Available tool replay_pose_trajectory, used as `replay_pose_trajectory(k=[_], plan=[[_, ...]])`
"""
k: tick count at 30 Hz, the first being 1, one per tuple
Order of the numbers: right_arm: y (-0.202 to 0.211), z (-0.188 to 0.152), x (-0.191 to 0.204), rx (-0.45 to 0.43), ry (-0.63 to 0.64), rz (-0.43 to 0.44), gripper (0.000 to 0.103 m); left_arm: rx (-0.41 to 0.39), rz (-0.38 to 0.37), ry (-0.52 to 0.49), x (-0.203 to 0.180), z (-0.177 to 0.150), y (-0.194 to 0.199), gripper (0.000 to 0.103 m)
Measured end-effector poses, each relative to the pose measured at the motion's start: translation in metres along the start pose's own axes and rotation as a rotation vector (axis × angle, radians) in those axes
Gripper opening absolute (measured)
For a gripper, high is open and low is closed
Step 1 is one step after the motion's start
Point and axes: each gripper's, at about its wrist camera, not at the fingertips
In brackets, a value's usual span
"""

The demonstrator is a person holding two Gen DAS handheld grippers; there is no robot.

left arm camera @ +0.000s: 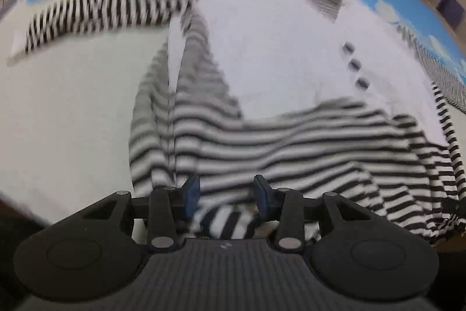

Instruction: Fold small clothes

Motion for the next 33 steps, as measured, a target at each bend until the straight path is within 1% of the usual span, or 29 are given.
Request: replay_pose_trajectory(k=[1,2,3,5,6,7,8,10,11,12,13,14,15,16,19,22,24,26,28,30,32,33], plan=[[0.004,0.003,0.003,-0.02,0.007,0.008,0.039,-0.028,-0.006,-0.013,-0.002,0.003,0.005,0.058],[0.005,0.006,0.006,-0.034,0.019,0.013,0.039,-0.037,-0.015,-0.017,-0.002,-0.002,0.008,0.068],[0.003,0.006,0.009,-0.031,0.03,0.009,0.039,-0.023,-0.017,-0.022,-0.004,-0.001,0.006,0.071],[-0.003,0.004,0.013,0.005,0.033,-0.01,0.039,0.04,-0.012,-0.029,-0.006,-0.002,-0.004,0.07],[-0.002,0.004,0.014,0.008,0.026,-0.017,0.039,0.034,0.004,-0.019,-0.005,-0.003,-0.005,0.067],[0.001,0.006,0.016,-0.009,0.019,-0.015,0.039,0.005,0.014,-0.002,-0.002,-0.006,0.003,0.066],[0.01,0.002,0.017,-0.039,0.012,0.006,0.039,-0.034,0.016,0.005,0.002,-0.003,0.008,0.066],[0.033,0.002,0.023,-0.153,0.0,0.079,0.039,-0.142,0.005,-0.003,-0.001,0.005,0.027,0.066],[0.047,0.008,0.028,-0.235,0.014,0.112,0.039,-0.197,0.003,-0.007,-0.002,0.008,0.036,0.068],[0.059,0.013,0.032,-0.296,0.035,0.135,0.042,-0.255,0.004,-0.011,-0.003,0.011,0.046,0.07],[0.072,0.021,0.038,-0.357,0.062,0.162,0.05,-0.297,0.003,-0.017,-0.005,0.013,0.053,0.071],[0.082,0.027,0.041,-0.397,0.081,0.189,0.054,-0.336,0.002,-0.023,-0.008,0.015,0.06,0.073],[0.091,0.036,0.045,-0.436,0.103,0.218,0.061,-0.366,0.002,-0.03,-0.01,0.017,0.065,0.076],[0.098,0.044,0.048,-0.466,0.125,0.238,0.066,-0.394,0.005,-0.034,-0.011,0.019,0.07,0.077],[0.112,0.07,0.053,-0.552,0.179,0.292,0.07,-0.459,0.008,-0.042,-0.014,0.028,0.079,0.079],[0.108,0.095,0.052,-0.577,0.215,0.345,0.071,-0.53,0.032,-0.043,-0.011,0.038,0.092,0.079],[0.102,0.105,0.052,-0.589,0.242,0.347,0.071,-0.563,0.035,-0.029,-0.008,0.05,0.102,0.079],[0.09,0.113,0.049,-0.59,0.26,0.34,0.071,-0.571,0.019,-0.013,-0.002,0.064,0.11,0.079],[0.079,0.115,0.047,-0.579,0.259,0.328,0.071,-0.574,0.003,-0.003,0.004,0.084,0.116,0.079],[0.066,0.113,0.047,-0.561,0.236,0.308,0.071,-0.592,0.009,-0.01,0.008,0.109,0.12,0.078],[0.055,0.117,0.048,-0.506,0.203,0.283,0.07,-0.603,0.012,-0.016,0.011,0.137,0.119,0.077],[0.054,0.118,0.048,-0.503,0.191,0.278,0.07,-0.607,0.013,-0.023,0.013,0.151,0.117,0.077]])
Point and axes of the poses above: each gripper's, at about its wrist camera, not at the fingertips, and y roughly against the way its jaws point, x to its left, z to its top, and after that the axes turned 3 degrees about -x, right-handed
